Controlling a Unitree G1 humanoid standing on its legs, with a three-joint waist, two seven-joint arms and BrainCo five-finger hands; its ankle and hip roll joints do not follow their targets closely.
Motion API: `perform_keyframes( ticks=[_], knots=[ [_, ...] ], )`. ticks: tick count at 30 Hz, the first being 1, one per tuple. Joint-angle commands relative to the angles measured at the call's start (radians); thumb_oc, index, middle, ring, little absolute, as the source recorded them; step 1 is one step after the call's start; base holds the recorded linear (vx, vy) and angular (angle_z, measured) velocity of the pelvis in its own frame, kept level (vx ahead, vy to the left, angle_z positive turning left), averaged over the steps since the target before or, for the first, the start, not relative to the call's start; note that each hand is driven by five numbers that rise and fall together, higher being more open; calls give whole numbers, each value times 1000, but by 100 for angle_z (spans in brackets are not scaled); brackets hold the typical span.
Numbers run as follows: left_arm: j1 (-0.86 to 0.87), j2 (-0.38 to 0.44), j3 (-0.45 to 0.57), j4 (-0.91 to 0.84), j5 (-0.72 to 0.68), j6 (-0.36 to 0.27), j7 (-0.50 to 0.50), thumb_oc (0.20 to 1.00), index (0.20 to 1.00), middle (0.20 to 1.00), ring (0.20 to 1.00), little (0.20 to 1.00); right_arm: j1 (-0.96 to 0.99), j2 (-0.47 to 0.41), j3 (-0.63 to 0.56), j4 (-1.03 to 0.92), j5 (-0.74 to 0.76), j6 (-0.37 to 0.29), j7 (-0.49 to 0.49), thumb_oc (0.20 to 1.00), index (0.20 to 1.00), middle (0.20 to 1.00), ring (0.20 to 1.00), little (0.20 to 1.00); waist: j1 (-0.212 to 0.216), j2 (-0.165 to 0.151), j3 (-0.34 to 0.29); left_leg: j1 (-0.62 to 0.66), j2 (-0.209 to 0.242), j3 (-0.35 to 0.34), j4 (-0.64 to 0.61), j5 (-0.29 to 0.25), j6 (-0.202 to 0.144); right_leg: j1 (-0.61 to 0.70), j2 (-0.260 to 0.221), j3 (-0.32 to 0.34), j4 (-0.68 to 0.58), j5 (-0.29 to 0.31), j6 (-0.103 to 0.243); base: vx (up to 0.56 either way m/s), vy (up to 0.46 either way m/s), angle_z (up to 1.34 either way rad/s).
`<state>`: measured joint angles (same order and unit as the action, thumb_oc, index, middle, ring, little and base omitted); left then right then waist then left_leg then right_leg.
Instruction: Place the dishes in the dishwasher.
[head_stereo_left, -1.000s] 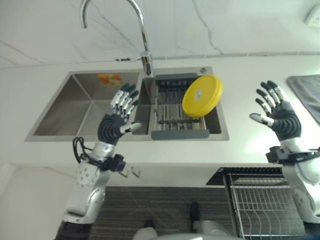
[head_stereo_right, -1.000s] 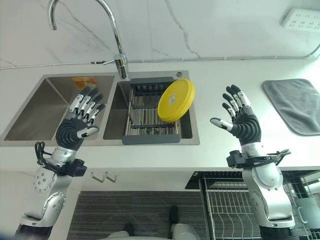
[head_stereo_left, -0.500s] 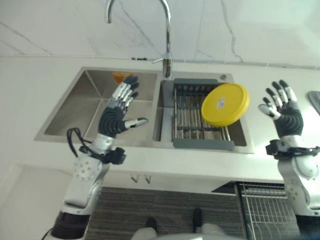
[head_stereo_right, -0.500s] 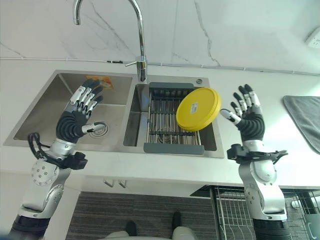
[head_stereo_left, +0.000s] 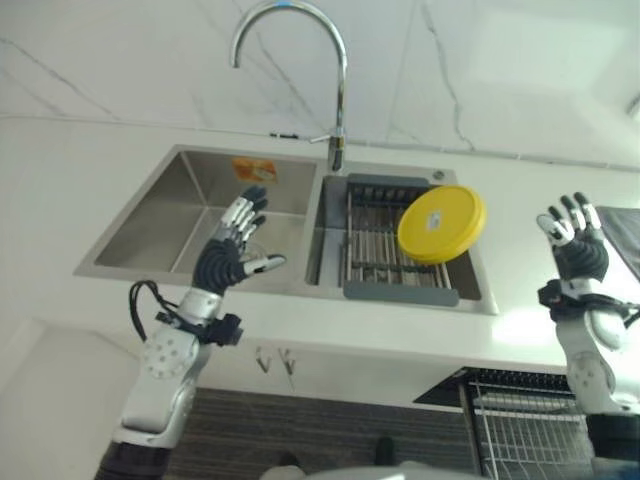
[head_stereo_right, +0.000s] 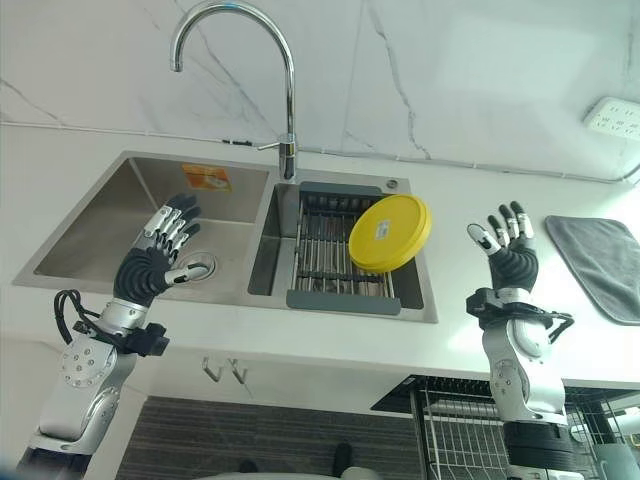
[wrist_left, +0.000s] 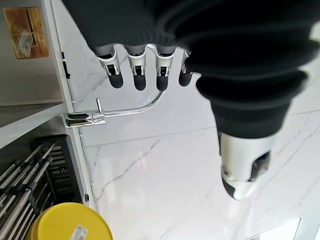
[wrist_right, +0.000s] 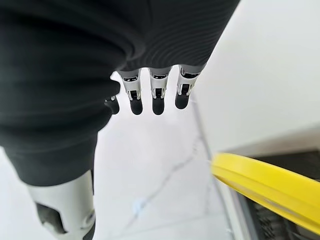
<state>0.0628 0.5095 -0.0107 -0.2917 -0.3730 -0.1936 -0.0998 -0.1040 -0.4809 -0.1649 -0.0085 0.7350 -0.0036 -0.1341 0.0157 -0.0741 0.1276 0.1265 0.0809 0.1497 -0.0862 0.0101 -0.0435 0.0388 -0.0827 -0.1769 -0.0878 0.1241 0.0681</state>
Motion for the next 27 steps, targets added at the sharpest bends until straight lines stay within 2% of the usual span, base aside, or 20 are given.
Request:
perform_keyframes(
  ticks=[1, 5, 16, 24, 27],
  knots=[
    [-95, 20, -27, 35, -21, -35, 2, 1000, 1000, 1000, 1000, 1000, -113, -60, -8, 23, 155, -7, 85, 1000, 1000, 1000, 1000, 1000, 32, 18, -26, -6, 12, -3, -1, -24, -7, 101, -17, -72, 1, -87, 39, 34, -14, 2],
    [-103, 21, -39, 45, -28, -26, -8, 1000, 1000, 1000, 1000, 1000, -151, -72, -1, 113, 248, 35, 107, 1000, 1000, 1000, 1000, 1000, 46, 19, -32, -3, 12, -9, -1, -25, -9, 108, -16, -79, 1, -92, 37, 24, -9, 5],
    [-117, 35, -62, 57, -37, -6, 0, 1000, 1000, 1000, 1000, 1000, -212, -108, 11, 215, 271, 99, 65, 1000, 1000, 1000, 1000, 1000, 57, 23, -27, 1, 12, -14, -1, -24, -12, 113, -15, -81, 1, -91, 35, 1, 0, 0],
    [-115, 41, -67, 61, -46, -2, 1, 1000, 1000, 1000, 1000, 1000, -220, -119, 14, 231, 288, 111, 74, 1000, 1000, 1000, 1000, 1000, 57, 23, -24, 4, 11, -15, -1, -25, -11, 116, -16, -77, 1, -91, 36, 0, 0, 0],
    [-114, 40, -67, 61, -53, -4, 0, 1000, 1000, 1000, 1000, 1000, -216, -115, 16, 229, 299, 146, 82, 1000, 1000, 1000, 1000, 1000, 54, 23, -24, 8, 10, -13, -1, -26, -11, 118, -17, -76, 1, -89, 37, 0, 0, 0]
  ],
)
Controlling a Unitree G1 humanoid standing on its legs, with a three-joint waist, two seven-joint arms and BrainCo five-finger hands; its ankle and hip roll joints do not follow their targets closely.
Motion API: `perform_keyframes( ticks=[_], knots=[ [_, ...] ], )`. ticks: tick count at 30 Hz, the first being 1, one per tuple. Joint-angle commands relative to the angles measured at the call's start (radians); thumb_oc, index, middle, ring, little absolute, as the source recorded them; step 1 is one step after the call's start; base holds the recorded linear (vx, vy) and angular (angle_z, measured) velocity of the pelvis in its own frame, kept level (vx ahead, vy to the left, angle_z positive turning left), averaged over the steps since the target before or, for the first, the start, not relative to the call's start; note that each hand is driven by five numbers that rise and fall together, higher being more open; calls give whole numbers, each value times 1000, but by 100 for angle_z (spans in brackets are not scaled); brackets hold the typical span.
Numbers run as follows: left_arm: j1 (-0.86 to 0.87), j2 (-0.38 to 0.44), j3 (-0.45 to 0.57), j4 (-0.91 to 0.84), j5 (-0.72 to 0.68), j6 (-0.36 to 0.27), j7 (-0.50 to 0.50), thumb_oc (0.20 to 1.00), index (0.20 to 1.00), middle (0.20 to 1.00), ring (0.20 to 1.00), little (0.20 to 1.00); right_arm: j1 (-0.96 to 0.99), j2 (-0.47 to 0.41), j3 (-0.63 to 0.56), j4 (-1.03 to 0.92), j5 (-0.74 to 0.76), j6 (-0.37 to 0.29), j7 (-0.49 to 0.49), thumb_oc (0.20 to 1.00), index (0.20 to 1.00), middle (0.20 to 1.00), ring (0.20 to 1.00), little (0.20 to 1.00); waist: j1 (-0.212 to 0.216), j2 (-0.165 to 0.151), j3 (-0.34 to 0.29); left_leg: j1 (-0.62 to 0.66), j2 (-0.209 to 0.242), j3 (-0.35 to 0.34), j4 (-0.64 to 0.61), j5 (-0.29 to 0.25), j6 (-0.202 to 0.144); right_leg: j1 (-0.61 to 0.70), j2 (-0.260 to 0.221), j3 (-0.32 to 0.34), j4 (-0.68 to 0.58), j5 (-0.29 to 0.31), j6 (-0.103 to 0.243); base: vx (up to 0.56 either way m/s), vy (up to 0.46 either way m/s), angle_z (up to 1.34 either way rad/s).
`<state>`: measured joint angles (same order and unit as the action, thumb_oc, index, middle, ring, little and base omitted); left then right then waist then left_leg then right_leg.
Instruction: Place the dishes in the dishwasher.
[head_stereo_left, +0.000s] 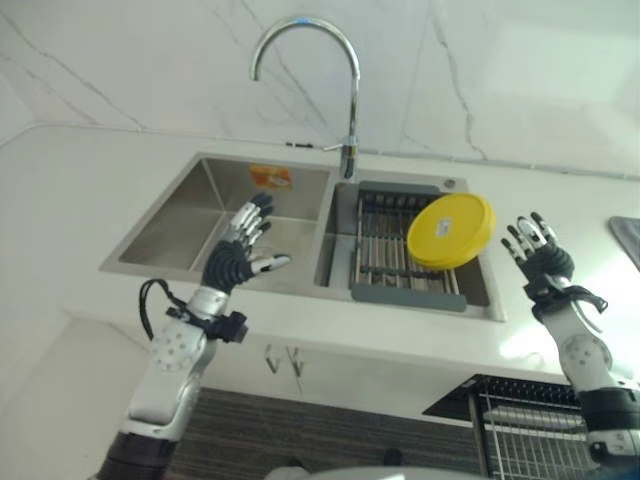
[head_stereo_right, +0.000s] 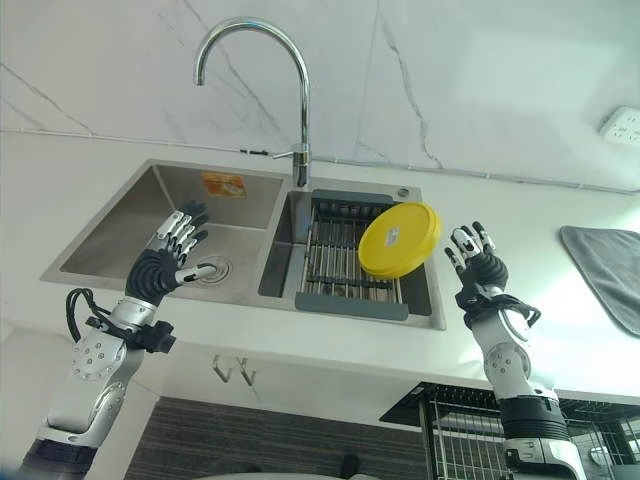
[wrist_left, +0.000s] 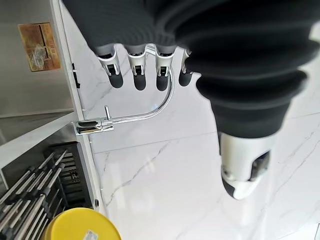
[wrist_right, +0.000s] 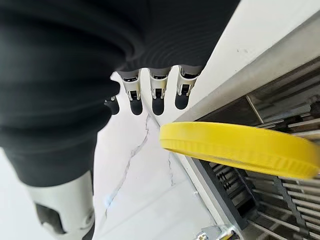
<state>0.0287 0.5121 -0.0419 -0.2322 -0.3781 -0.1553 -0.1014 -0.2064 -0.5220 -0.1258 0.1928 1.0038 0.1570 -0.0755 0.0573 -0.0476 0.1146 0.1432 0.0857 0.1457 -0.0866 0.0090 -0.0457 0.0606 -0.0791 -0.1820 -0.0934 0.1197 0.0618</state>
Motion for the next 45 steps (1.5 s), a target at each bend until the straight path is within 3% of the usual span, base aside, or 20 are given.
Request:
perform_keyframes(
  ticks=[1, 11, 26, 45],
  knots=[
    [-79, 39, -35, 1, -48, -42, 2, 1000, 1000, 1000, 1000, 1000, -112, -75, -20, 28, 34, -12, 26, 1000, 1000, 1000, 1000, 1000, 13, -3, -12, -9, 6, -8, -1, -24, -9, 96, -21, -70, 6, -84, 44, 0, 0, 0],
    [-91, 52, -50, 4, -57, -38, 14, 1000, 1000, 1000, 1000, 1000, -148, -106, 19, 76, 63, 77, 38, 1000, 1000, 1000, 1000, 1000, 15, -7, -10, -9, 5, -8, -1, -23, -11, 94, -21, -69, 6, -83, 45, -3, 0, 0],
    [-86, 58, -59, 5, -76, -29, 18, 1000, 1000, 1000, 1000, 1000, -188, -137, 43, 125, 76, 149, 60, 1000, 1000, 1000, 1000, 1000, 24, -11, -7, -11, 5, -16, -1, -19, -14, 97, -16, -71, 6, -85, 41, -2, 0, 0],
    [-88, 68, -74, 14, -107, -27, 22, 1000, 1000, 1000, 1000, 1000, -268, -189, 75, 224, 80, 185, 88, 1000, 1000, 1000, 1000, 1000, 41, -11, -5, -10, 1, -30, -1, -17, -15, 103, -16, -79, 6, -88, 40, -1, 2, 1]
  ],
)
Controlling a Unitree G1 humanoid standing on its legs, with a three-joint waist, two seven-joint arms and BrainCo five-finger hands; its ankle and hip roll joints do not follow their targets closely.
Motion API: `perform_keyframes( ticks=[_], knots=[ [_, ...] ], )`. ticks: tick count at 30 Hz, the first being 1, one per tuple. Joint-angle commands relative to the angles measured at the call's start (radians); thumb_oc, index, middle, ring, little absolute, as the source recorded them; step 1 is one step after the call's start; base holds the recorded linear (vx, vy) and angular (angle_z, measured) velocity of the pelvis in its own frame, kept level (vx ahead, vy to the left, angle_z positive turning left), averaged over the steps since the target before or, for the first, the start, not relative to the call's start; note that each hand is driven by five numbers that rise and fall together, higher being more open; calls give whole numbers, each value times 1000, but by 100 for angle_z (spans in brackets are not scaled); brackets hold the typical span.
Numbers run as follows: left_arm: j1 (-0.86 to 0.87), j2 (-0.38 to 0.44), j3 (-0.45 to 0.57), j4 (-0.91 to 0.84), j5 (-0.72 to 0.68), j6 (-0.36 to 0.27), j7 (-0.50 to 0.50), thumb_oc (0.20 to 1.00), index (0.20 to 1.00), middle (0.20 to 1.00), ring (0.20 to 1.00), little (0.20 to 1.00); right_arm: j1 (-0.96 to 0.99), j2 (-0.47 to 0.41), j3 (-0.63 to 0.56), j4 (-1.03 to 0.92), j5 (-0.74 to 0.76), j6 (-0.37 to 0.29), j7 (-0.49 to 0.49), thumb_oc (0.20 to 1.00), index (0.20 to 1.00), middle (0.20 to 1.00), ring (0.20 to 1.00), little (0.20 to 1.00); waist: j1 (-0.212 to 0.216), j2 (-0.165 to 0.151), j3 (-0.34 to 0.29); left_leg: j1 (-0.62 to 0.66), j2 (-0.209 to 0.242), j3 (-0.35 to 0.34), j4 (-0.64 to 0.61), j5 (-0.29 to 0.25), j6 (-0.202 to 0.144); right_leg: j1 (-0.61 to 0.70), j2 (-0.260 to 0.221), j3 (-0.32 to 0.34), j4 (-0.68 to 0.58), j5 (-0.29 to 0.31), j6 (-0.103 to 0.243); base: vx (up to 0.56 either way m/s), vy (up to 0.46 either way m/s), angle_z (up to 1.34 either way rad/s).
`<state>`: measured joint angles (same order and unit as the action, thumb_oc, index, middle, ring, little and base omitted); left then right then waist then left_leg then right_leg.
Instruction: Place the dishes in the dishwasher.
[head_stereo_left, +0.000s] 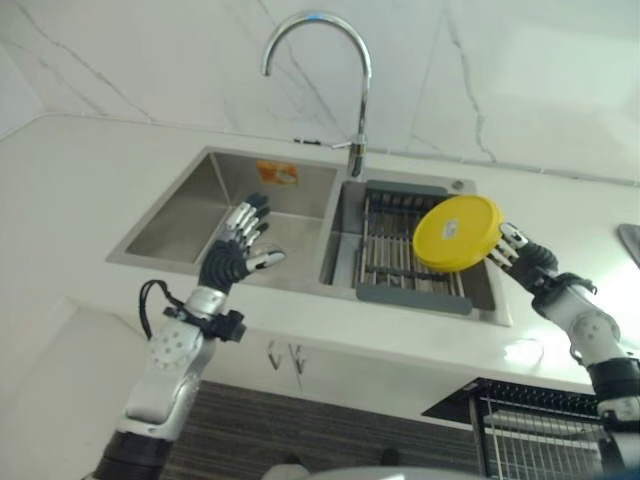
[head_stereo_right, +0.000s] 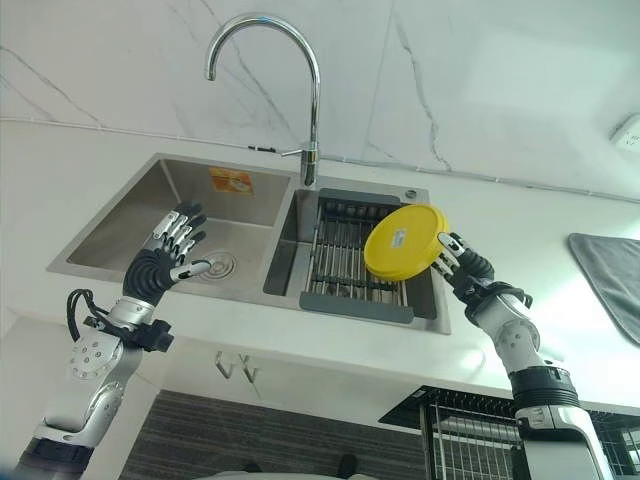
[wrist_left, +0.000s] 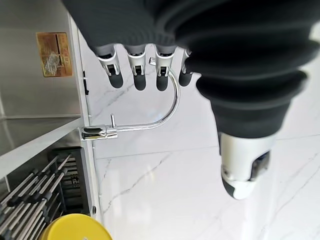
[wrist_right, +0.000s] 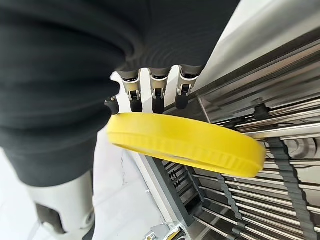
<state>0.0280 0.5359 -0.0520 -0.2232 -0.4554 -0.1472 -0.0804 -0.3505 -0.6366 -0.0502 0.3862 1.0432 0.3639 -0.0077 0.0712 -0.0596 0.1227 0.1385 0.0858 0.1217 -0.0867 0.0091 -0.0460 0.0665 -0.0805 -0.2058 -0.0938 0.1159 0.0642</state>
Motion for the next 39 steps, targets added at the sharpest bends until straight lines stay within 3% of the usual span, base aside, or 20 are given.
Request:
perform_keyframes(
  ticks=[1, 39],
  knots=[
    [-88, 46, -64, 3, -31, -32, -2, 1000, 1000, 1000, 1000, 1000, -131, -77, 1, 45, 37, -19, 23, 1000, 1000, 1000, 1000, 1000, 30, 1, -13, -6, 1, -8, -1, -16, -15, 97, -15, -57, 7, -84, 37, 0, 0, 0],
    [-105, 65, -88, 6, -69, 0, 6, 1000, 1000, 1000, 1000, 1000, -254, -144, 56, 235, 2, 11, 56, 1000, 1000, 1000, 1000, 1000, 56, 6, -19, -11, -11, -40, -1, -8, -17, 104, -16, -69, 7, -88, 34, -2, 0, 1]
  ],
)
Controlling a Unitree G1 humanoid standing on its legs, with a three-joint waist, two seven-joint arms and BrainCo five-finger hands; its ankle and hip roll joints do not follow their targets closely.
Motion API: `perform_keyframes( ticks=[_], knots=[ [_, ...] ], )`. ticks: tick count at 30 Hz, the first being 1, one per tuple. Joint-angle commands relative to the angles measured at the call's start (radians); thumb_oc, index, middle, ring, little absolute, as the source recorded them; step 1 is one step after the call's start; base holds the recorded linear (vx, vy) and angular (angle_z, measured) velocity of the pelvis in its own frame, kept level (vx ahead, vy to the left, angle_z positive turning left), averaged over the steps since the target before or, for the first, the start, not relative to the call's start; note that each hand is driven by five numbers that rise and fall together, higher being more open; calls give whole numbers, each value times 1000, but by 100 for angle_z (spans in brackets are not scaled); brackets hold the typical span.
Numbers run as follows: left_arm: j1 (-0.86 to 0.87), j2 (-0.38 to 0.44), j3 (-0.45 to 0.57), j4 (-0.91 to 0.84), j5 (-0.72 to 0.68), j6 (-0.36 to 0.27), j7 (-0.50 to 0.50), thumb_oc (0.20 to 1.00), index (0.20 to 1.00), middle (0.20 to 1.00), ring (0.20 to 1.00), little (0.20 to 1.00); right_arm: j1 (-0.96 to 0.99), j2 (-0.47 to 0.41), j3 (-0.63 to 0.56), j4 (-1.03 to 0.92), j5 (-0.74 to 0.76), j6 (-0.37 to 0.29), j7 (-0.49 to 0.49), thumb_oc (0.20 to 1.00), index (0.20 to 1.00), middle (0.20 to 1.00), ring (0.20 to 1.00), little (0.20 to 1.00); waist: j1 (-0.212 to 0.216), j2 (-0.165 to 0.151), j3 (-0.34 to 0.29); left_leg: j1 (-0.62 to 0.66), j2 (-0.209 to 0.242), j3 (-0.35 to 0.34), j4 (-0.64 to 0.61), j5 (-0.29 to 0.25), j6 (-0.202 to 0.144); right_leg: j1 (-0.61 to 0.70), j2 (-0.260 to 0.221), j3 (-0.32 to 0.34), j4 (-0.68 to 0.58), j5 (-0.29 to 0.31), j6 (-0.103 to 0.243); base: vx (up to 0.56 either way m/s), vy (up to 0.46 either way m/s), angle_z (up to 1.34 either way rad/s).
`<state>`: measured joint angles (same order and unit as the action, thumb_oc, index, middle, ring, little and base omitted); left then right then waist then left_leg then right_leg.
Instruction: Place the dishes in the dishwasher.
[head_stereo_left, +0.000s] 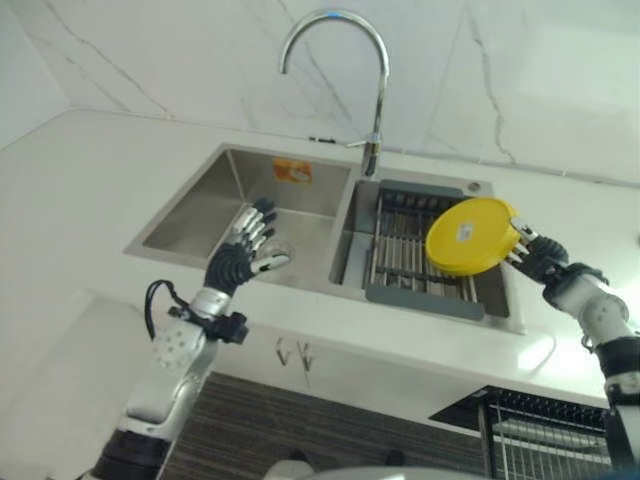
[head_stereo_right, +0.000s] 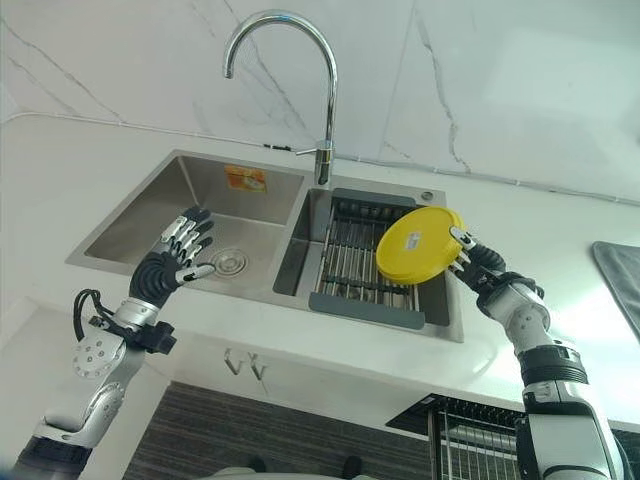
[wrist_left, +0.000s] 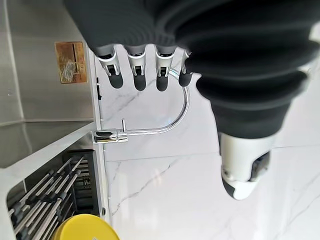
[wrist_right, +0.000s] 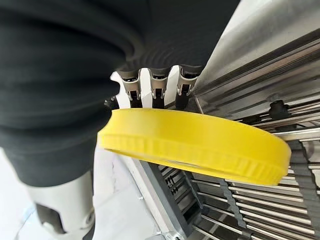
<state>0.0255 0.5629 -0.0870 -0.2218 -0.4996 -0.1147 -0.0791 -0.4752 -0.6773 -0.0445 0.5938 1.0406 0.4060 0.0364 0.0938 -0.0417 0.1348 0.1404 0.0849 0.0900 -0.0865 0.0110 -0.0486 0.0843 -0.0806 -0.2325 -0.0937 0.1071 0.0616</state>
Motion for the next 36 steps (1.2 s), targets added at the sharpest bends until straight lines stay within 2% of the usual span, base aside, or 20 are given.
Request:
perform_keyframes(
  ticks=[1, 7, 13, 21, 36],
  knots=[
    [-101, 41, -53, 5, -29, -33, 5, 1000, 1000, 1000, 1000, 1000, -135, -109, 50, 31, -5, -27, 14, 1000, 1000, 1000, 1000, 1000, 34, -12, -31, -13, -10, -9, -1, -9, -14, 87, -16, -44, 6, -79, 37, 0, 0, 0],
    [-95, 42, -56, 1, -29, -36, 7, 1000, 1000, 1000, 1000, 1000, -155, -138, 77, 54, -93, -16, 45, 1000, 1000, 1000, 1000, 1000, 38, -15, -29, -14, -9, -11, -1, -8, -16, 87, -16, -45, 6, -80, 38, 0, 0, 0],
    [-95, 41, -59, 7, -28, -41, 6, 1000, 1000, 1000, 1000, 1000, -179, -146, 91, 66, -78, -19, 37, 1000, 1000, 1000, 1000, 1000, 43, -19, -25, -14, -11, -15, -1, -6, -15, 89, -15, -46, 6, -79, 36, 0, 0, 0],
    [-94, 45, -64, 13, -38, -43, 3, 1000, 1000, 1000, 1000, 1000, -176, -118, 68, 83, 39, -5, 45, 1000, 1000, 1000, 1000, 1000, 48, -17, -26, -14, -13, -21, -1, -7, -14, 91, -15, -48, 6, -80, 36, 5, -1, 2],
    [-84, 51, -66, 0, -43, -33, 9, 1000, 1000, 1000, 1000, 1000, -184, -109, 81, 102, 43, 14, 42, 1000, 1000, 1000, 1000, 1000, 55, -17, -22, -11, -14, -25, -1, -7, -14, 93, -17, -51, 6, -79, 39, 2, 0, 0]
  ],
)
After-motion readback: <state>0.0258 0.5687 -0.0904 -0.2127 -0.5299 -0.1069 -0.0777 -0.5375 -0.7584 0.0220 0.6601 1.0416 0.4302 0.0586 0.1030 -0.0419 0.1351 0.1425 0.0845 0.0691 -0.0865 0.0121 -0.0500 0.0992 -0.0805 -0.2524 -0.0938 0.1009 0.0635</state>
